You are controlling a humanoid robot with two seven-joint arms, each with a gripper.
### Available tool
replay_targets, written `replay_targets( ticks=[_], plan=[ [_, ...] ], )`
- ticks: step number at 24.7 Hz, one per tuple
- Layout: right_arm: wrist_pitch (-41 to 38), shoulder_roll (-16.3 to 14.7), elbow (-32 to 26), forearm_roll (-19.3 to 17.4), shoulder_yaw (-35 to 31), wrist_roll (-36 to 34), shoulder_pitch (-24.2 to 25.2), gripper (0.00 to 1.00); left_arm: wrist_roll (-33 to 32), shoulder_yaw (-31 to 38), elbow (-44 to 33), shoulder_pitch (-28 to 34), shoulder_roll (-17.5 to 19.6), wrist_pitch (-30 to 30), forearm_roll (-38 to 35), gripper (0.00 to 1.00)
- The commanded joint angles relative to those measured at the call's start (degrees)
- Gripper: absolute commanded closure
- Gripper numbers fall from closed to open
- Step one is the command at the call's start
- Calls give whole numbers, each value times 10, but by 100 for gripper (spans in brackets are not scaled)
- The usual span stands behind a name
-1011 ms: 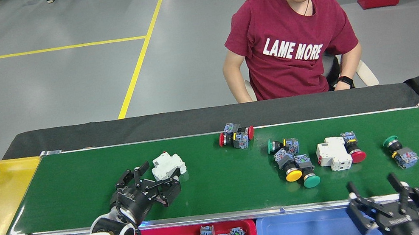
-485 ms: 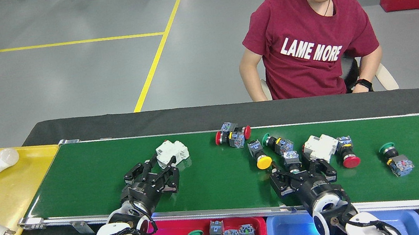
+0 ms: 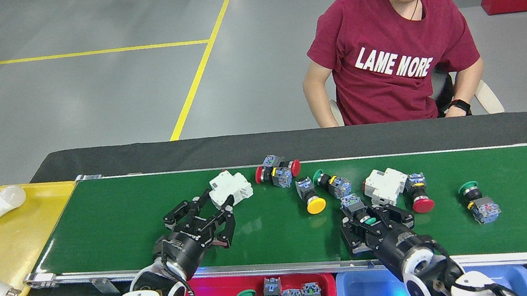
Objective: Pick switch part from conveyor to tray
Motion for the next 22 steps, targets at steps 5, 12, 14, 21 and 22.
replay_targets(
  ticks=[5, 12, 14, 21, 22],
  plan=[
    [-159, 18, -29, 2, -3, -16, 29, 63, -5, 21, -115, 63, 16, -84, 23, 91],
    [-163, 52, -26, 1, -1, 17, -1, 1, -18, 21, -160, 107, 13, -110, 23, 91],
    [-163, 40, -26, -1, -8, 16, 0, 1, -18, 21, -159, 107, 15, -111, 23, 91],
    [-162, 8, -26, -6, -224, -15, 79, 1, -19, 9, -207, 152, 11, -130, 27, 91],
    [-159, 2, -26, -6, -264, -37, 94, 1, -20, -5, -229, 170, 5, -135, 25, 91]
  ],
)
